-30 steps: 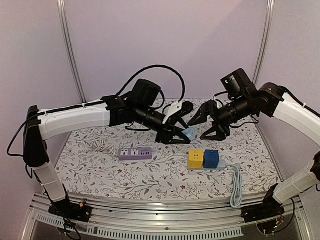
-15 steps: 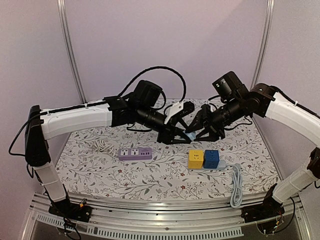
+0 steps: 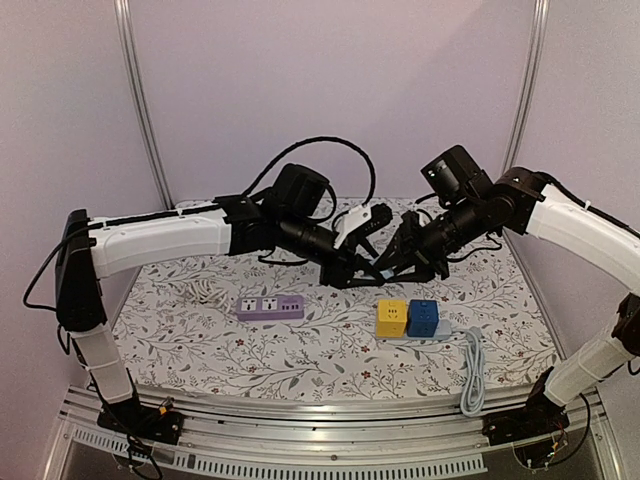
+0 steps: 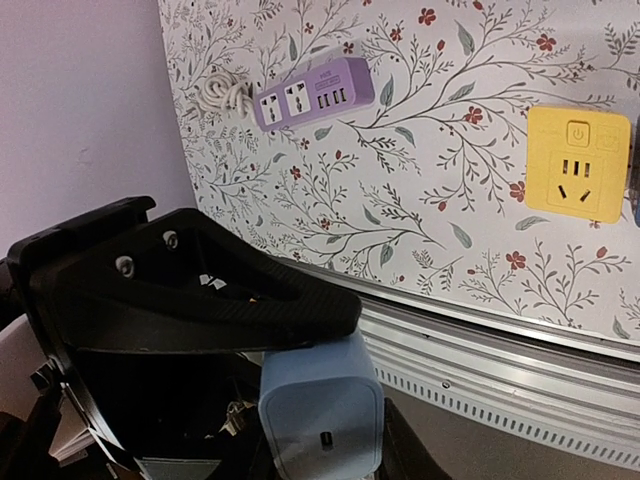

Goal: Insert the plug

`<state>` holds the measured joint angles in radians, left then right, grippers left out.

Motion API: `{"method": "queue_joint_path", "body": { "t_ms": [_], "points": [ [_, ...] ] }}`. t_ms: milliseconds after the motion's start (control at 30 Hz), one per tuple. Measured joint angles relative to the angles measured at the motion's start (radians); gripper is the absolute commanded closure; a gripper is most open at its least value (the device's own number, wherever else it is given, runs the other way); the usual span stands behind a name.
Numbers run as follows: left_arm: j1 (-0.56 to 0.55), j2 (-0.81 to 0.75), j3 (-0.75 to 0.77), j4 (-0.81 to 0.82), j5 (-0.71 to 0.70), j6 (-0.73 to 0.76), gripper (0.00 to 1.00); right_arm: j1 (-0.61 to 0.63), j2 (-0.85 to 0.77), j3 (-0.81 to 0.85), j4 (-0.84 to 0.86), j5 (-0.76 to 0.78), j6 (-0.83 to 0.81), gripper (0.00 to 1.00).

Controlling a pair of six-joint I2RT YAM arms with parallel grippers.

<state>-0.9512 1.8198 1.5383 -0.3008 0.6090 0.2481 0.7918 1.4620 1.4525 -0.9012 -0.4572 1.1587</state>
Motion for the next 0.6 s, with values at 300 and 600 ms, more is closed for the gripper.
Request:
{"method": "queue_joint_path", "body": {
  "t_ms": [300, 600],
  "points": [
    [-0.002, 0.000, 0.000, 0.000, -0.002, -0.013, 0.63, 0.000, 0.000, 0.000, -0.001, 0.003, -0.020, 1.00],
    [-0.010, -0.048, -0.075, 0.053, -0.034, 0.000, 0.00, 0.000, 0.000, 0.000, 0.000, 0.012, -0.039, 1.00]
  ]
}}
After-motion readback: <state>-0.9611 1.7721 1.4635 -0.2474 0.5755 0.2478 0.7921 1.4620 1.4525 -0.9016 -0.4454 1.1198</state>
